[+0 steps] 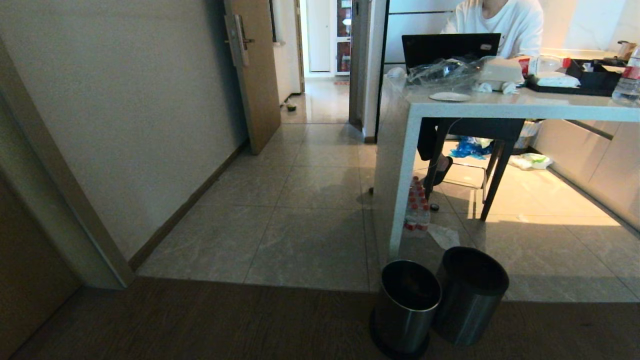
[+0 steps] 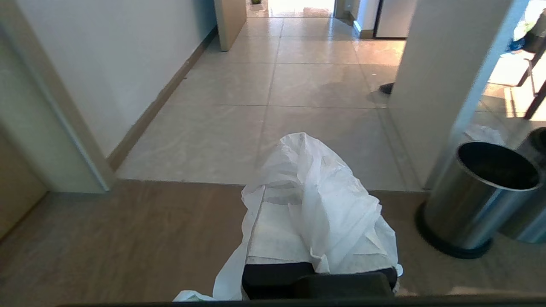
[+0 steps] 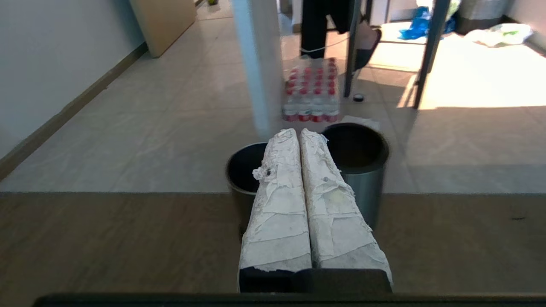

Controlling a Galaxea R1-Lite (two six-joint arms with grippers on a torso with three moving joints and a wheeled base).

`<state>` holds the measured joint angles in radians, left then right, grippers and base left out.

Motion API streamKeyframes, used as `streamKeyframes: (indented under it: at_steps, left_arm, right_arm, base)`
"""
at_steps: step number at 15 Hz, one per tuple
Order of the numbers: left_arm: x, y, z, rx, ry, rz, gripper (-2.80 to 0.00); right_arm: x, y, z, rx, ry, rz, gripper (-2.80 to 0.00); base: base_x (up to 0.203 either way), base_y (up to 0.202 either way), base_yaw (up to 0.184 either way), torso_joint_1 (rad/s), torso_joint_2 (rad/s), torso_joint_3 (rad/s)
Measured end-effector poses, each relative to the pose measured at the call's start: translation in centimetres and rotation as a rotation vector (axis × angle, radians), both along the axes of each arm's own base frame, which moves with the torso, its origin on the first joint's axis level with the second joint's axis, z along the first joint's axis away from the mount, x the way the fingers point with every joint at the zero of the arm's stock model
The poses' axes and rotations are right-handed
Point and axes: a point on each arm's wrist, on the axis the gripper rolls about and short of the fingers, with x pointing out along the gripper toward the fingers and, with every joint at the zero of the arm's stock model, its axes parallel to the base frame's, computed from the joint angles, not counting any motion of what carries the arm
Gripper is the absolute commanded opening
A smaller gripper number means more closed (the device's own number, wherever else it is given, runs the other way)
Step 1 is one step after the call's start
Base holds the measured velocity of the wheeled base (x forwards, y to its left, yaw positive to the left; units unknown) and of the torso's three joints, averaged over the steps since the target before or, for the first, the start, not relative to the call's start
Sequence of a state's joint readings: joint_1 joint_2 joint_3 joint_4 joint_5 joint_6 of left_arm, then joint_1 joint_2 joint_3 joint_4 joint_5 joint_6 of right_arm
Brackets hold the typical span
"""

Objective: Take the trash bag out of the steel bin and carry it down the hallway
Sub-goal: Put the trash bag at the door

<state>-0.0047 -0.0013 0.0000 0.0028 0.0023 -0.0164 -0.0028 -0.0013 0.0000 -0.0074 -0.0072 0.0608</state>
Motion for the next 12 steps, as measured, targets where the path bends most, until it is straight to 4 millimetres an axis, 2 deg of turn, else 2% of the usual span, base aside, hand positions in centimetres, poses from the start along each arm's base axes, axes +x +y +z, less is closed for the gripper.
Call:
streamKeyframes:
  at_steps: [12]
  left_arm:
    - [0.00, 0.00, 0.01, 0.006, -0.001, 0.000, -2.80]
  right_arm:
    - [0.00, 0.00, 0.00, 0.000, 0.000, 0.000, -2.80]
  base:
    - [0.000, 0.194, 0.002, 0.002, 0.00, 0.002]
